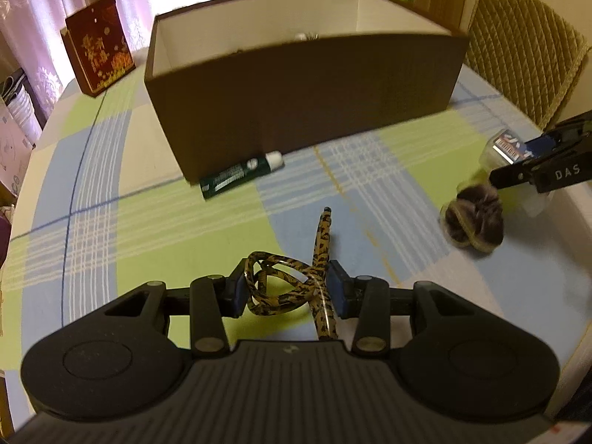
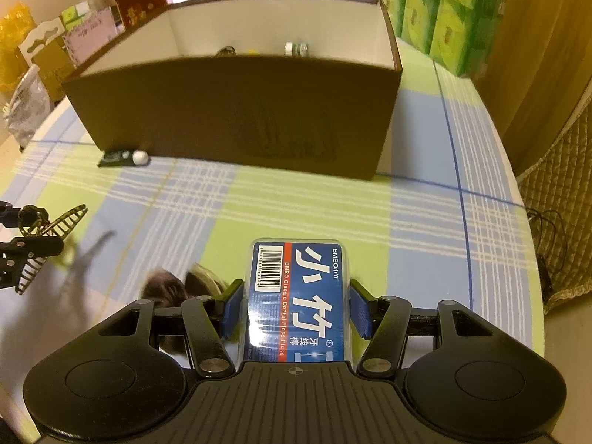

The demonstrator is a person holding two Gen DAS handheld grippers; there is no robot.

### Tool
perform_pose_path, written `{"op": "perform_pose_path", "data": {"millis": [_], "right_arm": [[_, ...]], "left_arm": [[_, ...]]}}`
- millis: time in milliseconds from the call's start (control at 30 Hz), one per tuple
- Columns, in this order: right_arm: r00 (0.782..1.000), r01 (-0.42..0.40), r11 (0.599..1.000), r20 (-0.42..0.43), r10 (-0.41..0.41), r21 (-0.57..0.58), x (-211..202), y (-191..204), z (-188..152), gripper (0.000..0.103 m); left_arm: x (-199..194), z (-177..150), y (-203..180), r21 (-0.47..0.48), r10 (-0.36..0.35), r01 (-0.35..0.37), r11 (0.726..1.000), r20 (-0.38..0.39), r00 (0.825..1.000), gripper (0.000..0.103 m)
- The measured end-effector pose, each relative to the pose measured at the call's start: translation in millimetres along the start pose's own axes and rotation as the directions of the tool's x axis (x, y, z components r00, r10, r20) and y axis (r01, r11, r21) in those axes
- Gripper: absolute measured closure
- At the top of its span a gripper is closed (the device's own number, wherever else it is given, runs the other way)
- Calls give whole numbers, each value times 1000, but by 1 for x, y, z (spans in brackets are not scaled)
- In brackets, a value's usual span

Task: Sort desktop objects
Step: 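Carry the strap and floss box with both grippers over the box and lower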

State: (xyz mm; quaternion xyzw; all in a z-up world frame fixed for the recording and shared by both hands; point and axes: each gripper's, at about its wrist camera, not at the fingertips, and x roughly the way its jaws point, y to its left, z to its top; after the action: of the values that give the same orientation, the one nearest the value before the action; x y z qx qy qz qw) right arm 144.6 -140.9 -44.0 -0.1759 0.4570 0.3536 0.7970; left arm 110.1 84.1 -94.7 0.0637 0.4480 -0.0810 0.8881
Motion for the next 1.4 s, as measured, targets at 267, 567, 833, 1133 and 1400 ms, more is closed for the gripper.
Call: {"op": "perform_pose_path", "data": {"millis": [267, 567, 833, 1133, 1400], "right_arm": [[999, -37, 999, 18, 37, -7, -12, 5, 10, 48], [994, -96, 995, 53, 98, -40, -24, 9, 31, 47], [978, -135, 988, 153, 145, -71, -42, 8, 79, 47], [965, -119, 991, 227, 130, -59, -28, -6, 152, 47], [981, -94, 996, 170, 91, 10, 25, -24, 207, 47]], "left_arm": [[-16, 19, -2, 6, -13, 12, 1000, 65, 998, 65], [-27, 43, -1, 23, -25, 23, 999, 123, 992, 65], [-39, 85, 6, 56, -17, 5, 998, 216, 976, 65], [-26, 153, 21, 73, 15, -37, 997, 281, 960, 65], [28, 207, 48, -2, 30, -30, 1000, 204, 978, 65]]}}
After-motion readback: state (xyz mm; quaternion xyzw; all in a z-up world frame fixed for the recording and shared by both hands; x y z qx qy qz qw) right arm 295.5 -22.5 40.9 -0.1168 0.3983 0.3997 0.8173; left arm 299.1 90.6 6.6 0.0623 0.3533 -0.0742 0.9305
